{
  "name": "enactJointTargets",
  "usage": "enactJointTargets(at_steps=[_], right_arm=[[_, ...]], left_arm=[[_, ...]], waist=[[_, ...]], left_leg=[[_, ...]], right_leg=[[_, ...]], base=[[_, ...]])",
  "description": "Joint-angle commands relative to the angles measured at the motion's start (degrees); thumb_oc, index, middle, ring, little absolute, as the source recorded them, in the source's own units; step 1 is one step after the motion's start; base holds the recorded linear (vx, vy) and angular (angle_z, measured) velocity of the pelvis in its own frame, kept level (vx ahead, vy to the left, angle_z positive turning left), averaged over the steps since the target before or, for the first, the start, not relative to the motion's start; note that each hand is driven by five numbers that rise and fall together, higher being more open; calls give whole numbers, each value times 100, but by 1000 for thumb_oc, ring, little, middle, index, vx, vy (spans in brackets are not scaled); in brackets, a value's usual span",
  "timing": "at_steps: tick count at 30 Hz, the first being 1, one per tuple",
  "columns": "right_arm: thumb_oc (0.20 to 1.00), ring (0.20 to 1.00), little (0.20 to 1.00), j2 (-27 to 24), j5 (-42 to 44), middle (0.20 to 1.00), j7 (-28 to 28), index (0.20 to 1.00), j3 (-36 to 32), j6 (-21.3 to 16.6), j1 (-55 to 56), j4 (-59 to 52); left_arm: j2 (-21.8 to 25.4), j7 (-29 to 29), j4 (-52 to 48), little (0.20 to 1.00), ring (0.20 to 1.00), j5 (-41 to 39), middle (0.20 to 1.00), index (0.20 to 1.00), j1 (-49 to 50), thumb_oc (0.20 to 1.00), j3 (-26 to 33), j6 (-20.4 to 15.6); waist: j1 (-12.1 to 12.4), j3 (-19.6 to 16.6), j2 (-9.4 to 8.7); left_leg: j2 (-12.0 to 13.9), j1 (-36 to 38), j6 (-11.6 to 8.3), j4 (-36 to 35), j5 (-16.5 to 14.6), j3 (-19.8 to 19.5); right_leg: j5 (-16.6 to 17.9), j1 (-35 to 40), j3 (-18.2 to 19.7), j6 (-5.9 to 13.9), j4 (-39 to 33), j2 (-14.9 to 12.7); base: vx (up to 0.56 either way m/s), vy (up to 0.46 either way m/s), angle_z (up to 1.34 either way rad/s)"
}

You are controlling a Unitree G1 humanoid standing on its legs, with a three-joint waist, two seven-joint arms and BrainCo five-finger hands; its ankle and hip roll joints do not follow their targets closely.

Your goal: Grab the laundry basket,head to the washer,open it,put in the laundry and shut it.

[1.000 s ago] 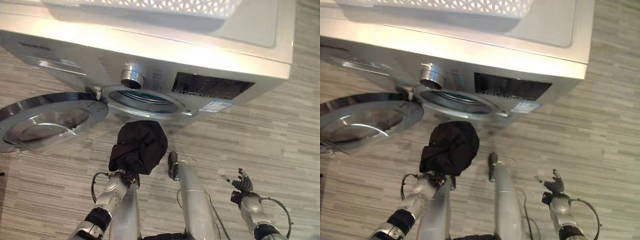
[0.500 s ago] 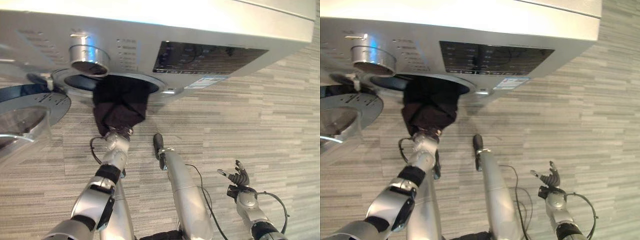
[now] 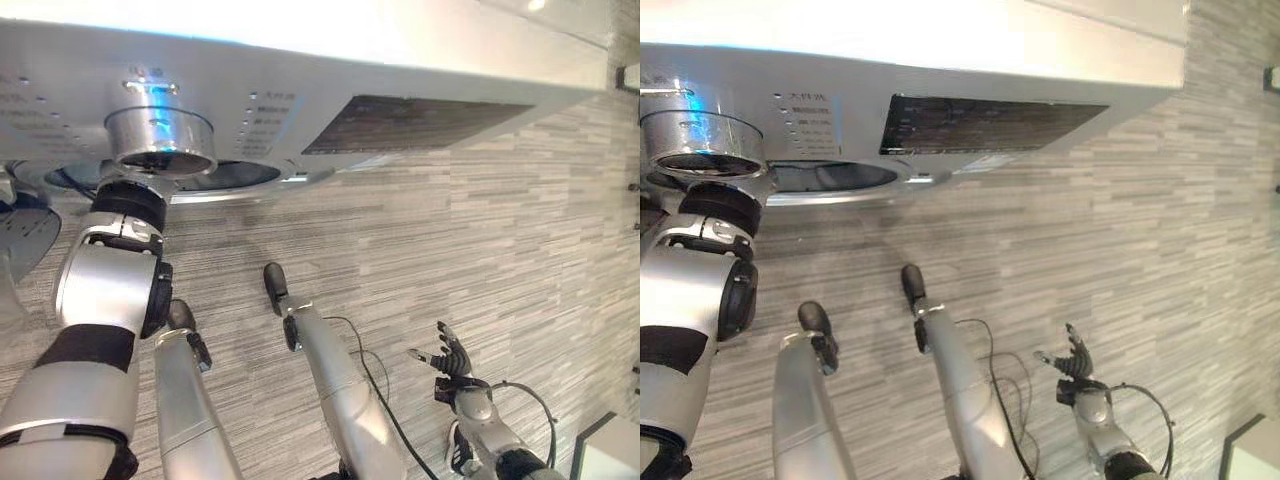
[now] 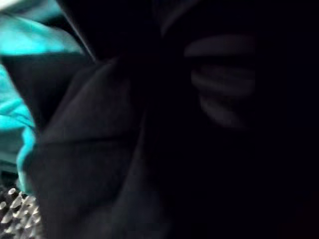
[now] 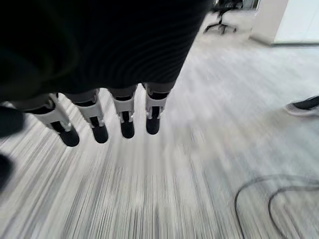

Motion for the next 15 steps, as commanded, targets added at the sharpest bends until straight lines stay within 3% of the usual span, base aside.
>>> enactJointTargets(at_steps=[1,7,15], right_arm=[[1000,1000,1000,-391,-383,1000,-16,1000,-326,15,384,-198],[1000,1000,1000,-462,-513,1000,-39,1000,-251,-136,650,-714],[1000,1000,1000,-589,-637,1000,8,1000,-185,-159,726,-878]], left_arm=[[-19,-4,514,1000,1000,455,1000,1000,-614,1000,349,149],[103,-206,1229,1000,1000,1268,1000,1000,-480,1000,53,795],[-78,-536,1339,1000,1000,1432,1000,1000,-296,1000,-29,930]], waist=[[-125,75,436],[-65,102,437],[-38,46,518]], left_leg=[[-187,295,374,495,-916,-250],[-115,100,420,505,-870,-195],[-244,-21,367,375,-700,-310]], right_leg=[[-504,595,-187,-119,16,25],[-377,444,-150,-144,-130,112],[-369,351,-283,-157,-170,-30]], base=[[12,17,-14],[-6,-18,-7],[-17,-55,4]])
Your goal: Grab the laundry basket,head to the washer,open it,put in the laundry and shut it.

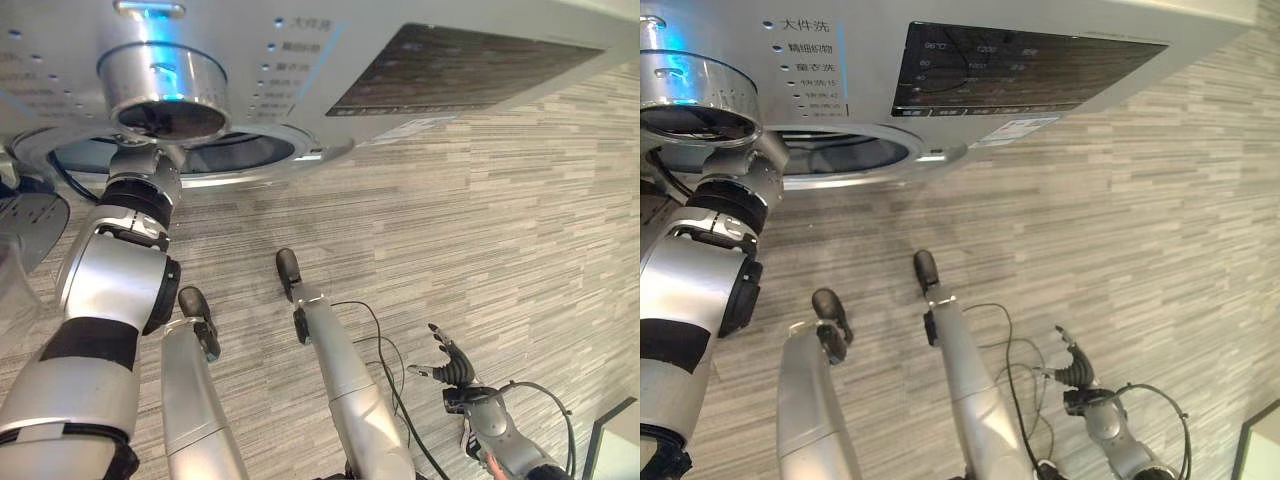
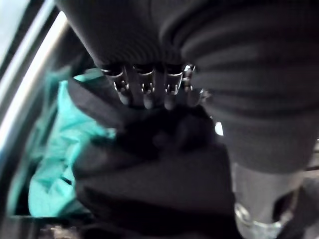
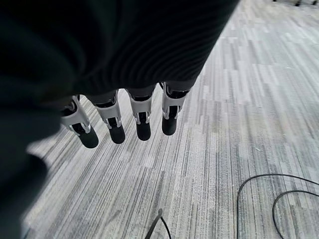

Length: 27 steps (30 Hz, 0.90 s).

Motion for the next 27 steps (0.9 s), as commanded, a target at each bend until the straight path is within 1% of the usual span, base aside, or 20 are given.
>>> enactJointTargets(at_steps=[1,4,5,7,8,9,10,14,15,16,17,18,19,20,21,22,24,26,27], right_arm=[[1000,1000,1000,-351,-68,1000,-19,1000,-185,-92,173,-226],[1000,1000,1000,-340,-147,1000,-72,1000,-125,-127,172,-263],[1000,1000,1000,-299,-188,1000,-97,1000,-52,-132,119,-241],[1000,1000,1000,-257,-201,1000,-111,1000,7,-129,66,-194],[1000,1000,1000,-232,-274,1000,-142,1000,90,-138,0,-154],[1000,1000,1000,-229,-278,1000,-147,1000,97,-142,-1,-147],[1000,1000,1000,-153,-254,1000,-176,1000,134,-145,-99,-72],[1000,1000,1000,-24,-207,1000,-265,1000,206,-141,-203,203],[1000,1000,1000,-24,-207,1000,-267,1000,211,-144,-204,209],[1000,1000,1000,54,-174,1000,-286,1000,262,-142,-284,362],[1000,1000,1000,57,-201,1000,-302,1000,269,-166,-280,366],[1000,1000,1000,57,-201,1000,-303,1000,269,-166,-280,366],[1000,1000,1000,96,-166,1000,-358,1000,171,-197,-261,466],[1000,1000,1000,116,-165,1000,-369,1000,124,-159,-223,446],[1000,1000,1000,116,-165,1000,-369,1000,124,-159,-223,446],[1000,1000,1000,184,-170,1000,-416,1000,30,-135,-193,544],[1000,1000,1000,291,-117,1000,-458,1000,-32,-90,-241,736],[1000,1000,1000,382,-62,1000,-491,1000,-65,-56,-334,973],[1000,1000,1000,383,-62,1000,-491,1000,-65,-56,-334,973]], left_arm=[[182,-154,-292,1000,1000,318,1000,1000,-90,1000,-27,-198],[5,-89,-565,1000,1000,517,1000,1000,200,1000,-7,-288],[-91,-61,-711,1000,1000,704,1000,1000,460,1000,-15,-324],[-161,-25,-801,1000,1000,702,1000,1000,583,1000,45,-363],[-202,4,-1000,1000,1000,981,1000,1000,839,1000,-9,-432],[-203,18,-1018,1000,1000,994,1000,1000,855,1000,-4,-428],[-314,38,-1152,1000,1000,972,1000,1000,1176,1000,113,-515],[-495,49,-1038,1000,1000,1241,1000,1000,1699,1000,275,-449],[-495,51,-1043,1000,1000,1245,1000,1000,1706,1000,278,-449],[-533,321,-1037,1000,1000,2063,1000,1000,1863,1000,85,-251],[-509,471,-1166,1000,1000,2752,1000,1000,1955,1000,-151,-186],[-509,472,-1168,1000,1000,2752,1000,1000,1956,1000,-151,-185],[-793,552,-1559,1000,1000,2668,1000,1000,2474,1000,-109,-304],[-876,540,-1841,1000,1000,2657,1000,1000,2712,1000,-156,-367],[-877,541,-1842,1000,1000,2658,1000,1000,2713,1000,-156,-366],[-1077,595,-2176,1000,1000,2867,1000,1000,3155,1000,-193,-393],[-1253,590,-2228,1000,1000,2872,1000,1000,3492,1000,-150,-404],[-1312,513,-2186,1000,1000,2947,1000,1000,3721,1000,-167,-418],[-1312,513,-2186,1000,1000,2947,1000,1000,3720,1000,-167,-418]], waist=[[-180,57,335],[-182,76,373],[-155,121,399],[-141,156,401],[-93,219,401],[-100,224,394],[-51,312,377],[16,445,316],[13,453,310],[45,503,287],[61,531,269],[62,533,267],[140,582,289],[177,605,303],[177,606,302],[258,649,325],[349,688,366],[394,728,395],[394,729,394]], left_leg=[[-266,195,302,306,-673,-365],[-335,252,290,183,-598,-369],[-375,339,277,32,-525,-363],[-400,404,271,-61,-482,-354],[-439,505,241,-230,-385,-357],[-446,526,240,-250,-374,-354],[-498,705,208,-525,-249,-326],[-608,1068,163,-989,10,-294],[-612,1092,163,-1010,20,-291],[-662,1289,134,-1288,179,-284],[-684,1385,126,-1407,249,-275],[-685,1390,126,-1410,250,-273],[-765,1573,126,-1644,381,-276],[-799,1685,111,-1795,473,-287],[-800,1688,111,-1798,474,-286],[-879,1920,93,-2065,606,-296],[-945,2178,66,-2376,768,-301],[-994,2445,39,-2621,903,-303],[-994,2447,39,-2622,904,-303]], right_leg=[[-498,455,-336,-246,37,-30],[-489,480,-374,-254,48,-100],[-444,525,-383,-239,2,-151],[-422,570,-389,-234,-46,-176],[-355,654,-409,-219,-162,-224],[-348,673,-407,-219,-175,-230],[-278,828,-429,-200,-369,-286],[-94,1154,-470,-149,-740,-377],[-87,1175,-468,-149,-755,-381],[10,1334,-478,-136,-925,-415],[62,1406,-483,-126,-998,-429],[63,1409,-482,-126,-999,-430],[156,1587,-523,-104,-1174,-478],[189,1685,-521,-108,-1254,-497],[189,1687,-520,-108,-1255,-498],[290,1907,-556,-96,-1494,-555],[374,2095,-592,-79,-1646,-603],[427,2313,-613,-73,-1756,-642],[427,2315,-612,-73,-1756,-642]], base=[[-18,-42,17],[-39,-16,18],[-64,-13,21],[-56,-15,18],[-47,-18,18],[-98,-35,23],[-88,-19,24],[-81,-26,21],[-76,-22,16],[-85,-14,13],[-83,-14,11],[-76,-3,10],[-67,-18,10],[-67,-18,11],[-67,-18,13],[-66,-11,13],[-67,-6,16],[-42,5,18],[-34,8,12]])
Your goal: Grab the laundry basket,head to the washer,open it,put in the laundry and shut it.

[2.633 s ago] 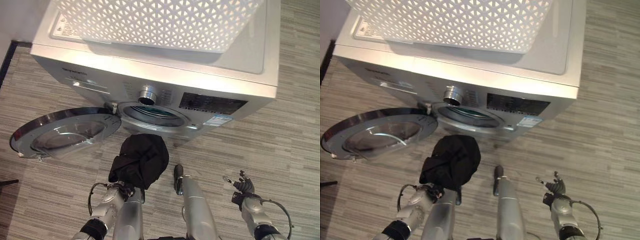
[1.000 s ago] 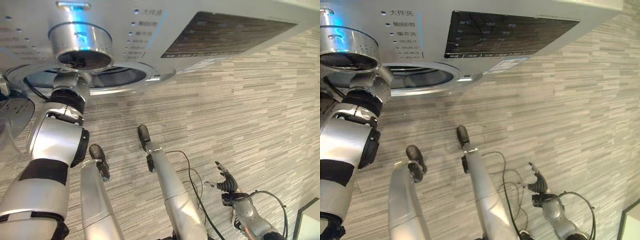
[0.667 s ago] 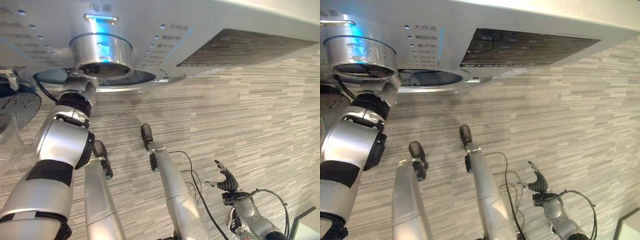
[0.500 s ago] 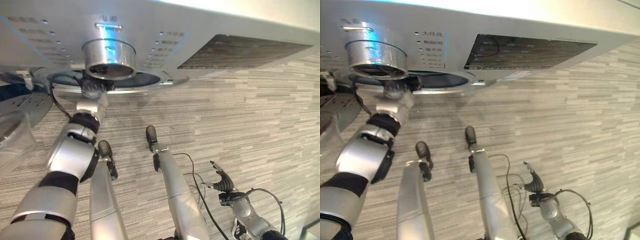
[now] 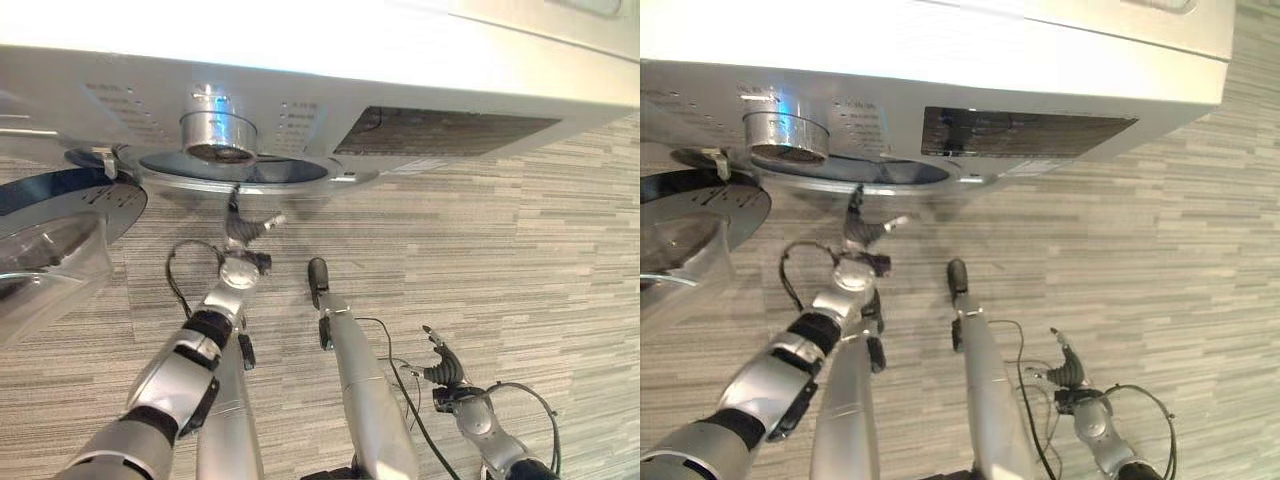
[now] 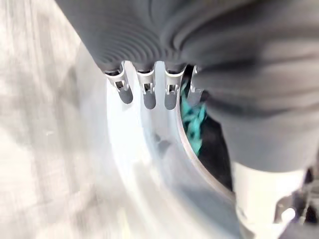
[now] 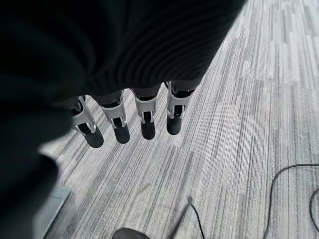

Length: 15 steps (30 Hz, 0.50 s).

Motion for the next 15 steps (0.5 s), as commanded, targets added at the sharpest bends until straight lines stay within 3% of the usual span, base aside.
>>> enactJointTargets(at_steps=[1,2,7,8,9,15], right_arm=[[1000,1000,1000,-238,204,1000,-198,1000,-95,64,2,26],[1000,1000,1000,-173,226,1000,-216,1000,-83,79,-77,147],[1000,1000,1000,140,448,1000,-48,1000,-200,273,-460,1055],[1000,1000,1000,141,448,1000,-48,1000,-200,273,-461,1056],[1000,1000,1000,167,588,1000,127,1000,-386,360,-478,1270],[1000,1000,1000,170,904,1000,505,1000,-1010,448,-142,1366]], left_arm=[[81,15,120,1000,1000,360,1000,1000,8,1000,228,-161],[67,11,332,1000,1000,481,1000,1000,79,1000,269,-114],[46,-340,1419,1000,1000,1142,1000,1000,827,1000,424,188],[46,-341,1419,1000,1000,1142,1000,1000,827,1000,424,188],[206,-772,1588,1000,1000,1364,1000,1000,1271,1000,416,193],[434,-1328,1974,1000,1000,2262,1000,1000,2428,1000,605,400]], waist=[[100,225,177],[102,241,161],[332,127,254],[334,134,253],[356,7,304],[414,-352,439]], left_leg=[[-241,375,288,164,-473,-158],[-287,514,297,-73,-181,-114],[-318,1885,269,-987,120,-76],[-318,1894,269,-991,121,-75],[-332,2256,280,-1078,91,-55],[-461,2988,364,-1069,-178,113]], right_leg=[[177,755,-231,153,-598,45],[394,861,-224,124,-752,-7],[408,1918,-239,178,-979,-39],[408,1925,-238,178,-980,-39],[358,2283,-195,183,-1059,-49],[346,3053,14,255,-1280,-178]], base=[[-108,8,8],[-112,22,10],[10,45,5],[113,87,-10],[72,69,-7],[77,144,-11]])
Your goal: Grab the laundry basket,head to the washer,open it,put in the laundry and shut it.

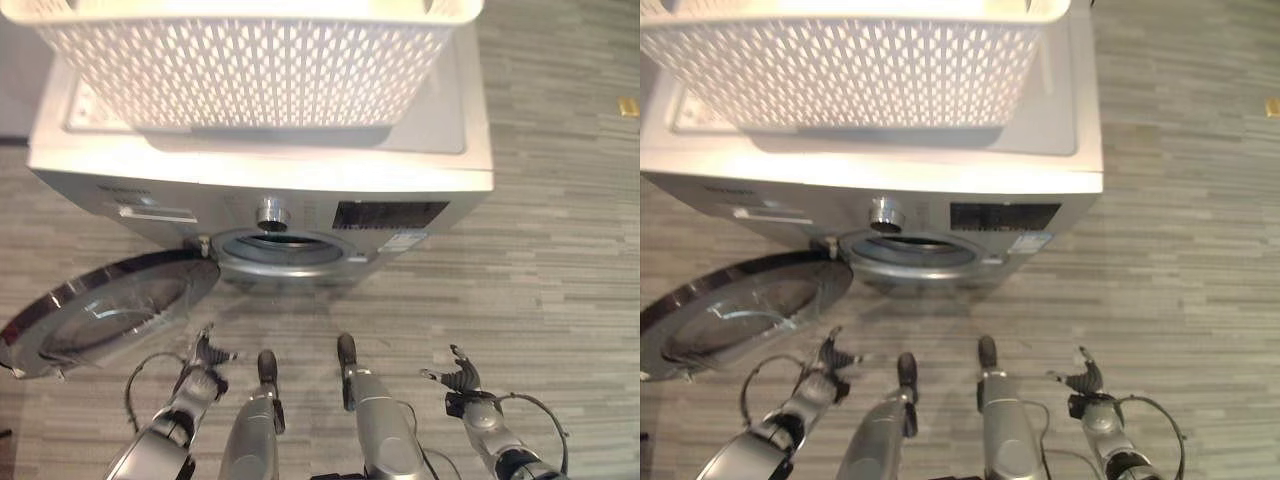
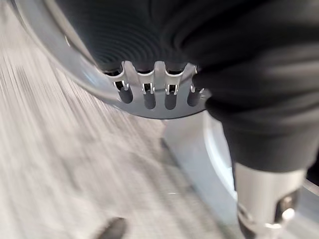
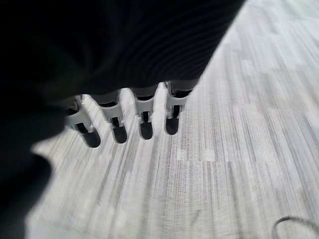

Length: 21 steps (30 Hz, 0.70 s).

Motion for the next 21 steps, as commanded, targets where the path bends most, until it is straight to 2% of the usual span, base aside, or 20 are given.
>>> enactJointTargets(at_steps=[1,3,4,6,8,9,10,12,13,15,16,18,19,21], right_arm=[[1000,1000,1000,-213,200,1000,241,1000,-15,26,221,-220],[1000,1000,1000,-210,170,1000,293,1000,-39,45,245,-154],[1000,1000,1000,-207,172,1000,365,1000,-94,64,288,-83],[1000,1000,1000,-134,216,1000,477,1000,-171,150,255,192],[1000,1000,1000,-118,202,1000,515,1000,-145,180,222,237],[1000,1000,1000,-50,196,1000,578,1000,-124,226,224,330],[1000,1000,1000,-29,190,1000,591,1000,-134,229,244,357],[1000,1000,1000,-12,146,1000,603,1000,-136,243,294,359],[1000,1000,1000,26,149,1000,614,1000,-153,257,335,416],[1000,1000,1000,67,176,1000,631,1000,-201,276,372,521],[1000,1000,1000,47,151,1000,638,1000,-187,279,378,494],[1000,1000,1000,-14,113,1000,618,1000,-159,287,394,451],[1000,1000,1000,-14,113,1000,618,1000,-158,287,394,451],[1000,1000,1000,-165,64,1000,612,1000,-132,272,440,427]], left_arm=[[-56,-372,139,1000,1000,621,1000,1000,-25,1000,275,86],[-20,-410,191,1000,1000,820,1000,1000,111,1000,268,101],[9,-481,204,1000,1000,949,1000,1000,287,1000,278,121],[36,-532,227,1000,1000,762,1000,1000,452,1000,553,85],[27,-600,204,1000,1000,614,1000,1000,482,1000,629,57],[-16,-682,179,1000,1000,452,1000,1000,565,1000,675,60],[-17,-693,159,1000,1000,476,1000,1000,583,1000,666,52],[-27,-758,64,1000,1000,455,1000,1000,687,1000,671,95],[-43,-799,60,1000,1000,459,1000,1000,729,1000,666,105],[-79,-855,63,1000,1000,407,1000,1000,761,1000,662,108],[-74,-857,17,1000,1000,336,1000,1000,735,1000,666,108],[-56,-854,-61,1000,1000,257,1000,1000,720,1000,701,88],[-56,-855,-62,1000,1000,257,1000,1000,720,1000,701,89],[-57,-769,-187,1000,1000,256,1000,1000,655,1000,656,79]], waist=[[-70,138,-137],[-65,91,-119],[-69,32,-110],[-63,-94,-132],[-22,-110,-127],[62,-133,-12],[98,-166,27],[280,-242,228],[321,-288,268],[420,-363,308],[459,-366,290],[525,-319,266],[521,-323,267],[520,-243,307]], left_leg=[[-340,-311,267,617,-528,-7],[-370,-247,274,582,-550,40],[-406,-207,282,540,-571,98],[-456,-232,313,436,-570,250],[-428,-263,316,414,-530,307],[-342,-273,334,294,-353,323],[-333,-259,336,181,-282,322],[-136,-249,316,-78,7,362],[-91,-227,311,-201,98,374],[-25,-235,266,-395,278,380],[-17,-311,220,-408,375,342],[3,-530,152,-334,569,300],[4,-537,151,-330,569,295],[45,-834,-26,-292,943,63]], right_leg=[[453,139,50,239,-383,-70],[518,188,133,286,-485,-93],[645,219,244,352,-628,-125],[1140,114,480,511,-1055,-226],[1216,55,426,533,-1058,-229],[891,143,342,464,-799,-44],[745,164,261,416,-676,24],[5,403,-174,257,246,239],[-189,511,-173,223,436,345],[-418,734,-158,165,526,509],[-511,938,-101,132,333,557],[-566,1002,-133,-27,80,592],[-563,1000,-137,-29,75,592],[-654,957,-166,-214,-99,846]], base=[[22,248,-12],[-18,134,-14],[-41,132,-25],[-126,158,-25],[-126,63,-65],[-114,60,-74],[-172,97,-32],[-204,69,-9],[-196,9,-23],[-154,-79,-19],[-214,-126,-12],[-202,-109,-5],[-208,-181,0],[-267,-233,21]])
